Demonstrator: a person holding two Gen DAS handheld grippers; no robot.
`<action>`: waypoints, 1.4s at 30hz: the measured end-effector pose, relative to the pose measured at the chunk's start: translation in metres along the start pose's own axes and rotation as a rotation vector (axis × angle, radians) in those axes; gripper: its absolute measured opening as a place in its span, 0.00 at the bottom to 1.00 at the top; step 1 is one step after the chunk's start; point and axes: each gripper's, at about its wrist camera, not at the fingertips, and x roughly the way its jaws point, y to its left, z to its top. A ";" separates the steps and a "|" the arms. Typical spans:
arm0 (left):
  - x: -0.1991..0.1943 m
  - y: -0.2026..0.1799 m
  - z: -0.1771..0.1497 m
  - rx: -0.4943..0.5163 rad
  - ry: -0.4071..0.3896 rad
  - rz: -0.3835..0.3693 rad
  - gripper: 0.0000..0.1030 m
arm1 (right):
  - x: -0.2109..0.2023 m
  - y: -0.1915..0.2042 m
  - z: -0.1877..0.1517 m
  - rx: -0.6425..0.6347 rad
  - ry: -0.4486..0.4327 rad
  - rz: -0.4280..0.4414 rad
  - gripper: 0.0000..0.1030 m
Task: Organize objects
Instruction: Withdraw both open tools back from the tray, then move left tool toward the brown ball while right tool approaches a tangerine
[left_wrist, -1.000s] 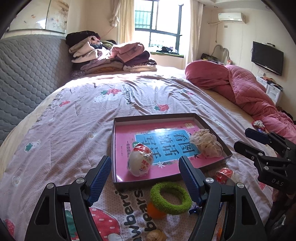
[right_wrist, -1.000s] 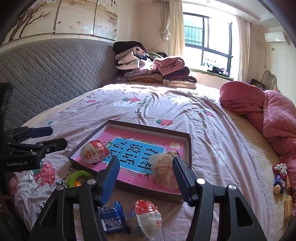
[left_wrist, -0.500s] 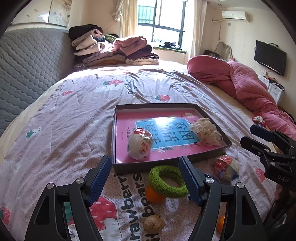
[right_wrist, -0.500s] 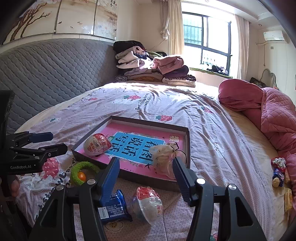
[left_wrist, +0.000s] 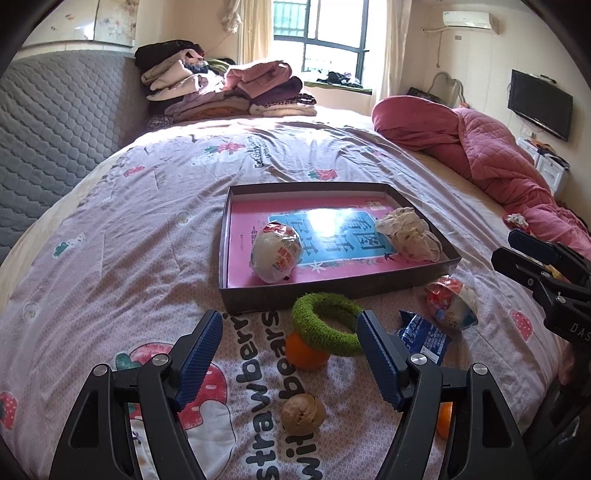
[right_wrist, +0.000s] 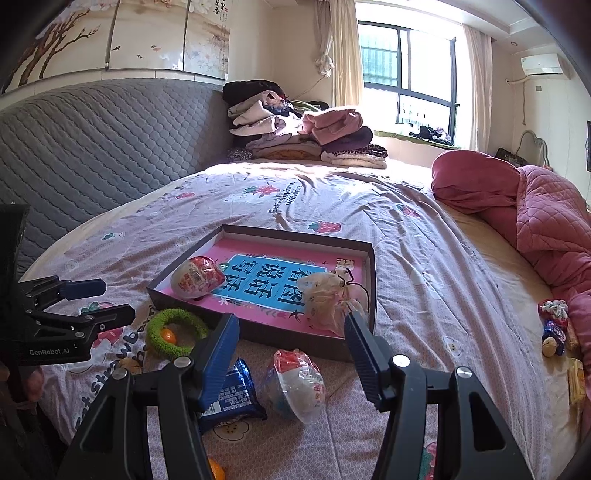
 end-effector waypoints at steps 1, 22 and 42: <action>-0.001 0.000 -0.001 0.001 -0.001 0.001 0.74 | -0.001 0.000 -0.001 0.000 -0.002 0.000 0.57; -0.017 -0.003 -0.026 0.017 0.009 0.004 0.74 | -0.027 0.025 -0.034 -0.036 0.009 0.045 0.57; -0.037 -0.003 -0.058 0.001 0.040 0.007 0.74 | -0.040 0.042 -0.065 -0.029 0.071 0.052 0.57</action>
